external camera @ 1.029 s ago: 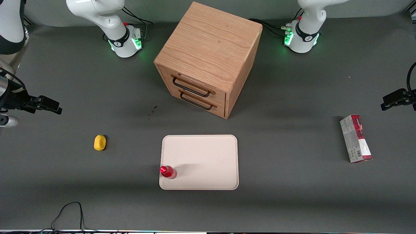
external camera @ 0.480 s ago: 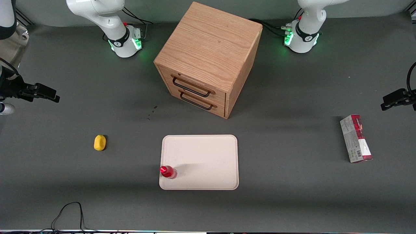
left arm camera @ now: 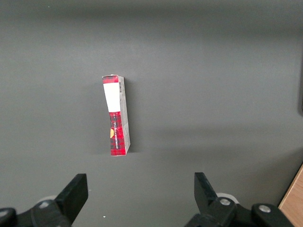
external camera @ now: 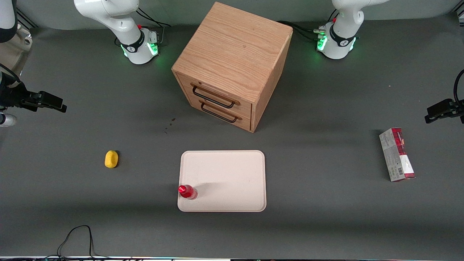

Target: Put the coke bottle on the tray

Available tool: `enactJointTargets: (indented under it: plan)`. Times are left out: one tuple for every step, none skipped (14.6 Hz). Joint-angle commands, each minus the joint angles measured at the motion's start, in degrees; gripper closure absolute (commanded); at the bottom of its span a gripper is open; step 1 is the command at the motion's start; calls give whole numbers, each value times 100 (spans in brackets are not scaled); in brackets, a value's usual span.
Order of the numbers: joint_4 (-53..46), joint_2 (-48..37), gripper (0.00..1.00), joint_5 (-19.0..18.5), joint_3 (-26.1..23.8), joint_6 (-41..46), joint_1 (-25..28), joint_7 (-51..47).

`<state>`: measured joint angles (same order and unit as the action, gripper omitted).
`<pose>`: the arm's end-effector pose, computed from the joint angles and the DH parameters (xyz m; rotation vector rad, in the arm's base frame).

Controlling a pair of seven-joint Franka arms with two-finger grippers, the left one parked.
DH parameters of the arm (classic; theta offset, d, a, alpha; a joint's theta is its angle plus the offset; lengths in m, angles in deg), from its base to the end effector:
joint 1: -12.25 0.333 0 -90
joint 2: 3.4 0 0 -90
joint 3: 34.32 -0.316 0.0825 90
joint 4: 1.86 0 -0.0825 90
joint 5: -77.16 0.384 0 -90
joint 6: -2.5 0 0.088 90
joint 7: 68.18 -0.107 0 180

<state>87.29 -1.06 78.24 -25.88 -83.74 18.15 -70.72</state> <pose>0.5587 -0.0210 0.6035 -3.1224 0.1382 0.1426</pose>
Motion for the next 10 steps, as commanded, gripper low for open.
enactJointTargets:
  plan:
    - [-47, -50, 0, -11, -53, 107, -45, -124]
    - [-47, -50, 0, -11, -71, 107, -72, -115]
    - [-47, -58, 0, -11, -80, 107, -107, -115]
    - [-47, -59, 0, -11, -80, 107, -134, -115]
    - [-47, -59, 0, -11, -80, 107, -125, -107]
    - [-56, -59, 0, -11, -71, 107, -116, -107]
    - [-47, -59, 0, -11, -71, 107, -107, -107]
    - [-47, -59, 0, -11, -71, 107, -90, -107]
    - [-56, -59, 0, -20, -71, 107, -81, -107]
    - [-56, -59, 0, -28, -62, 107, -72, -107]
